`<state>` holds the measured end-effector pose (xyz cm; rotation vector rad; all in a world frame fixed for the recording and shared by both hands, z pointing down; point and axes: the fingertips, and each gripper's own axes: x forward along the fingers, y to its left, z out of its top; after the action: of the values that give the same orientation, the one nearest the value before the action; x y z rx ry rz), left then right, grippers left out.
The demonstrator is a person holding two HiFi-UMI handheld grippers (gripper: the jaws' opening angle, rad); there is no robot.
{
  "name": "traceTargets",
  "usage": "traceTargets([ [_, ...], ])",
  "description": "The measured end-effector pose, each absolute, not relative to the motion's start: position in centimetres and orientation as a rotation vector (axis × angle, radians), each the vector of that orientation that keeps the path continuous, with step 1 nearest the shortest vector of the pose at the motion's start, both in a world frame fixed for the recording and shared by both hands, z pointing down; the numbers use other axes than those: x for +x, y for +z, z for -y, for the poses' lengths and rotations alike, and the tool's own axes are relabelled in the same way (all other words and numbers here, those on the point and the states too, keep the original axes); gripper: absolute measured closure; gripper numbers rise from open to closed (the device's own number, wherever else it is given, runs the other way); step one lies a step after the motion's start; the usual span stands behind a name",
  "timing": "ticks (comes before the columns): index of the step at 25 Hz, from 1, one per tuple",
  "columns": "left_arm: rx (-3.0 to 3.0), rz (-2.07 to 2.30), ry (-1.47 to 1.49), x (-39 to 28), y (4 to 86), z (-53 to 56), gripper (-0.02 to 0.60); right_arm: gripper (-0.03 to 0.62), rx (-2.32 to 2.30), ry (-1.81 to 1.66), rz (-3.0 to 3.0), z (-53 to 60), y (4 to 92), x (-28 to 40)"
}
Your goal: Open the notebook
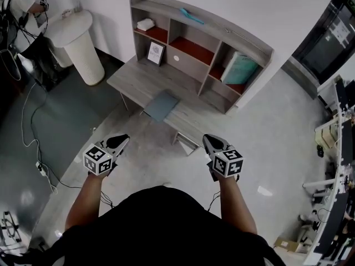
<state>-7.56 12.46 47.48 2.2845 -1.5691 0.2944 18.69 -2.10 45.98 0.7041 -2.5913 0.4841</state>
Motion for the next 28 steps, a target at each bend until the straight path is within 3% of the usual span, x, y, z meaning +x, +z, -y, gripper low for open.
traceTargets([
  [28, 2.331, 1.528, 0.3, -4.8, 47.6, -7.3, 0.54, 0.592, 0.722, 0.509, 2.561, 5.7, 47.3, 20.8],
])
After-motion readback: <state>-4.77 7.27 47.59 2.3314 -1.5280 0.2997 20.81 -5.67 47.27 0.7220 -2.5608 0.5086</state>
